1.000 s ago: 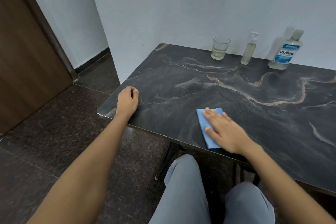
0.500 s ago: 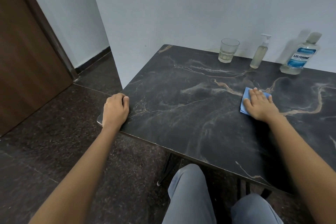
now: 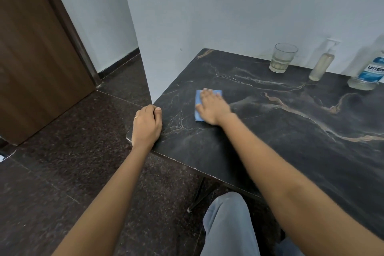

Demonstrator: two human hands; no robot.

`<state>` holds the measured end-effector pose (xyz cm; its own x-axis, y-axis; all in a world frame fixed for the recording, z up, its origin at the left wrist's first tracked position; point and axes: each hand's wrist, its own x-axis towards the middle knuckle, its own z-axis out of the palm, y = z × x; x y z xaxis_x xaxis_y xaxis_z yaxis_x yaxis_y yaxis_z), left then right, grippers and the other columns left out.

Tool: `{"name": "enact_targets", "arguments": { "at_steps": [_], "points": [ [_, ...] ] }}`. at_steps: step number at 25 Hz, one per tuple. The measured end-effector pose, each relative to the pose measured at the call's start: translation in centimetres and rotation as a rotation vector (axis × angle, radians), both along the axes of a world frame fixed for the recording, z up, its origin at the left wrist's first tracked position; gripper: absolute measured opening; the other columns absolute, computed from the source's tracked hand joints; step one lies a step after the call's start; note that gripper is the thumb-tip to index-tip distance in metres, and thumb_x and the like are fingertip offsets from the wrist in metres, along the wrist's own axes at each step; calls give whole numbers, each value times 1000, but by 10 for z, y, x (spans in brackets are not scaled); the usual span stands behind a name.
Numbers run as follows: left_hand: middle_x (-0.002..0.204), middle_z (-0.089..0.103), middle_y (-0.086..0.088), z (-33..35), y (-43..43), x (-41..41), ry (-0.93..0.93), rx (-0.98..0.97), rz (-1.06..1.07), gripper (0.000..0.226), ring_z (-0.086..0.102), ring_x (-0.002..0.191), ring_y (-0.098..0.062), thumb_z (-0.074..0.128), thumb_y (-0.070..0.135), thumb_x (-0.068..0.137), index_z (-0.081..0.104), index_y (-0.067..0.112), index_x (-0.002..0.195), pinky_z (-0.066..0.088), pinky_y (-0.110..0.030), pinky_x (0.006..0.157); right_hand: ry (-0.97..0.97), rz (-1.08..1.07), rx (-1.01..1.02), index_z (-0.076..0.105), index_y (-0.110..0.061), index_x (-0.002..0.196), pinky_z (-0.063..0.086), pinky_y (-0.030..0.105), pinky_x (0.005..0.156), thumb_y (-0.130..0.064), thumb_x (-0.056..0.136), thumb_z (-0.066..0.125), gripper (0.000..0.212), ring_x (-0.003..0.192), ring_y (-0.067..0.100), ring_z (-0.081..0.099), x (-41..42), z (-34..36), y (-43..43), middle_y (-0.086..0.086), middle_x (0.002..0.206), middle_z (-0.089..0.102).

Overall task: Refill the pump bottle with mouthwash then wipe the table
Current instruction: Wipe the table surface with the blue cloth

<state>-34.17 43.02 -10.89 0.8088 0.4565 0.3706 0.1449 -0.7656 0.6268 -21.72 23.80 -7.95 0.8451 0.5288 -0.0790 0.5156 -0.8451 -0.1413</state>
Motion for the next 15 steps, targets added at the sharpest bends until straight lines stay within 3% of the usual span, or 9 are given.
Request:
{"name": "enact_targets", "arguments": {
  "at_steps": [3, 6, 12, 15],
  "points": [
    [95, 63, -11, 4, 2, -2, -22, -101, 60, 32, 54, 94, -30, 36, 29, 101, 58, 8, 92, 41, -43, 85, -5, 216, 30, 9, -5, 151, 1, 38, 119, -36, 101, 22, 61, 148, 23, 3, -58, -6, 53, 12, 160, 7],
    [88, 61, -11, 9, 0, -6, -36, -140, 77, 32, 54, 88, -30, 35, 28, 102, 55, 8, 86, 40, -39, 75, -17, 330, 58, 10, -10, 152, 1, 35, 119, -38, 101, 24, 60, 148, 19, 4, -98, -6, 46, 8, 160, 8],
    [78, 57, -6, 19, -4, -16, -8, -148, 116, 35, 54, 81, -30, 33, 31, 101, 50, 12, 77, 41, -41, 74, -4, 534, 76, 10, -20, 152, -4, 26, 118, -45, 100, 28, 60, 147, 8, 0, -150, 1, -42, -4, 160, 4],
    [81, 60, -9, 22, -2, -17, 46, -206, 140, 41, 55, 78, -27, 31, 35, 101, 51, 9, 77, 39, -37, 69, 43, 496, 72, 7, -28, 152, -4, 23, 119, -53, 96, 22, 63, 144, -4, -6, -156, 6, -105, -14, 158, -1]
  ]
}}
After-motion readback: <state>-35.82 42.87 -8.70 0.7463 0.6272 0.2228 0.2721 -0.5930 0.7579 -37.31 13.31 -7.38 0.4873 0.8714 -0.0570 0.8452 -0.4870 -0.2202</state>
